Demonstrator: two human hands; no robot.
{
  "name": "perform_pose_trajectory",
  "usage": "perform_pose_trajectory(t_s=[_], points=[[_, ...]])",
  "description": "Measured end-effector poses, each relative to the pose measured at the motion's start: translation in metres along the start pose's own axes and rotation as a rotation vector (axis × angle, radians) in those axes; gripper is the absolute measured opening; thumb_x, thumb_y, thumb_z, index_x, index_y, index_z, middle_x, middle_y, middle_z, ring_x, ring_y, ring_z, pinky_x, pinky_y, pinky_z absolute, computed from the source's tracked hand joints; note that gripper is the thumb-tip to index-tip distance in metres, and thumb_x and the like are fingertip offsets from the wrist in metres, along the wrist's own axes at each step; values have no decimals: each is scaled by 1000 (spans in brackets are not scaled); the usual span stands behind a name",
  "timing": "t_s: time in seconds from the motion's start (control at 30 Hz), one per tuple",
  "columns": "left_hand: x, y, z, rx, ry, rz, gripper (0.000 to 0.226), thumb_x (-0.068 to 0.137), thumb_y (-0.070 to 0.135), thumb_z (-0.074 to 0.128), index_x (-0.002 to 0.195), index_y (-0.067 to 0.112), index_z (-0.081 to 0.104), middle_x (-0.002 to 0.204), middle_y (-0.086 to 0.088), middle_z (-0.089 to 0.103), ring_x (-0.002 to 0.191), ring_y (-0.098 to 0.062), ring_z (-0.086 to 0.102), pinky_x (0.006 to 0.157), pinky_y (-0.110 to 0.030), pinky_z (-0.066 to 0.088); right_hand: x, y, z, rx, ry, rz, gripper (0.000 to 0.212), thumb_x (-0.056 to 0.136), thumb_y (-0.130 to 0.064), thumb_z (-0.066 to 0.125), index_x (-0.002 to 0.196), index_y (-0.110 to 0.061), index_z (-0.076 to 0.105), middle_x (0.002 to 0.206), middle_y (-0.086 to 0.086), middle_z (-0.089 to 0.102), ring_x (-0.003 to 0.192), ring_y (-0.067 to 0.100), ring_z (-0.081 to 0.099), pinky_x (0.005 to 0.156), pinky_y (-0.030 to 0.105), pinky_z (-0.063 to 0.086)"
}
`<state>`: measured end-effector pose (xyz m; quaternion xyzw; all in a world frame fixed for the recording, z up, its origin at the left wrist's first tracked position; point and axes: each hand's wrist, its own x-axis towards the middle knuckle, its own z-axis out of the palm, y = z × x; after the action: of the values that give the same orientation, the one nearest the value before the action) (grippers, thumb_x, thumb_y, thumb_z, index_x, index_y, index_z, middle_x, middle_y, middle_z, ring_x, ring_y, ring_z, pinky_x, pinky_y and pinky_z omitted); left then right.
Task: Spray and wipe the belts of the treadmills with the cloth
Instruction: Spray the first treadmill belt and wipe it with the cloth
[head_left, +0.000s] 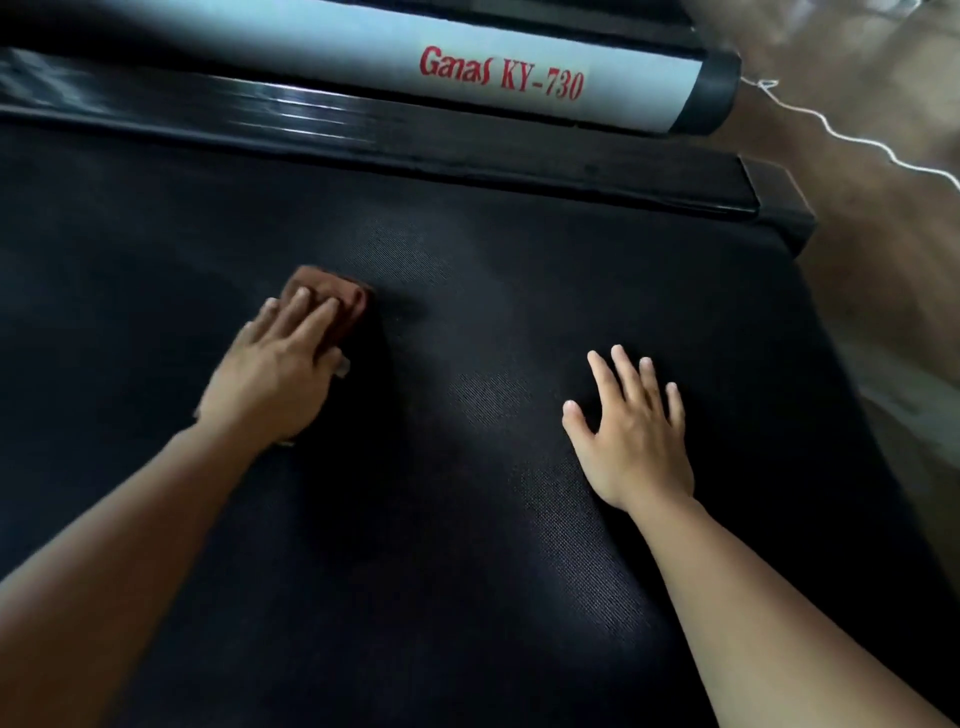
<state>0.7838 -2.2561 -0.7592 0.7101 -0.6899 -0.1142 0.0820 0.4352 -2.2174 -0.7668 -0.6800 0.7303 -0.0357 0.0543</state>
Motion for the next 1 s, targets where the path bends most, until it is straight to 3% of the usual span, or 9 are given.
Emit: perform_pose_trajectory(t_s=[0.1,0.23,0.4,0.57,0.73,0.9,1.0], points=[[47,-16,-5,5,28,-130,59,104,38,38,159,26,21,168,-7,10,154,-34,7,125,-44,10,1,0,2,-4,5,1,73,93,-63,22,158,-30,12,167,-5,3,153,20,-4,123,48,0],[101,22,-1,11,19,-177,63,102,40,38,160,25,17,168,-12,8,153,-40,8,124,-46,13,2,0,1,-5,4,3,71,95,-61,24,158,-32,11,167,-6,1,153,18,-6,123,46,-2],[127,107,16,4,-11,27,64,100,41,41,159,28,19,168,-9,9,154,-37,8,124,-43,13,-1,0,-2,15,-15,-6,71,95,-62,22,158,-33,8,166,-8,-3,152,16,-10,123,44,-6],[65,158,35,-54,-85,341,60,101,39,43,157,36,23,168,0,11,155,-30,6,125,-42,13,0,-1,-4,12,-27,10,71,94,-62,25,158,-34,10,166,-8,-1,153,15,-8,123,44,-4],[-2,108,31,-32,-58,309,59,103,42,41,158,41,17,167,11,3,155,-18,0,125,-37,3,0,-2,-2,10,-3,10,75,90,-66,19,157,-34,14,166,-7,3,153,17,-3,124,45,-2],[3,23,11,-49,21,90,59,100,33,52,155,34,32,166,1,19,153,-29,16,124,-43,15,1,-1,0,0,8,6,82,83,-69,7,157,-34,13,166,-7,3,153,18,-2,124,45,-2],[39,-2,1,-39,46,-7,59,102,30,50,157,30,29,167,-3,18,154,-31,14,125,-40,11,1,-1,1,1,23,5,81,84,-69,9,157,-33,14,166,-7,5,153,18,-1,124,46,-1]])
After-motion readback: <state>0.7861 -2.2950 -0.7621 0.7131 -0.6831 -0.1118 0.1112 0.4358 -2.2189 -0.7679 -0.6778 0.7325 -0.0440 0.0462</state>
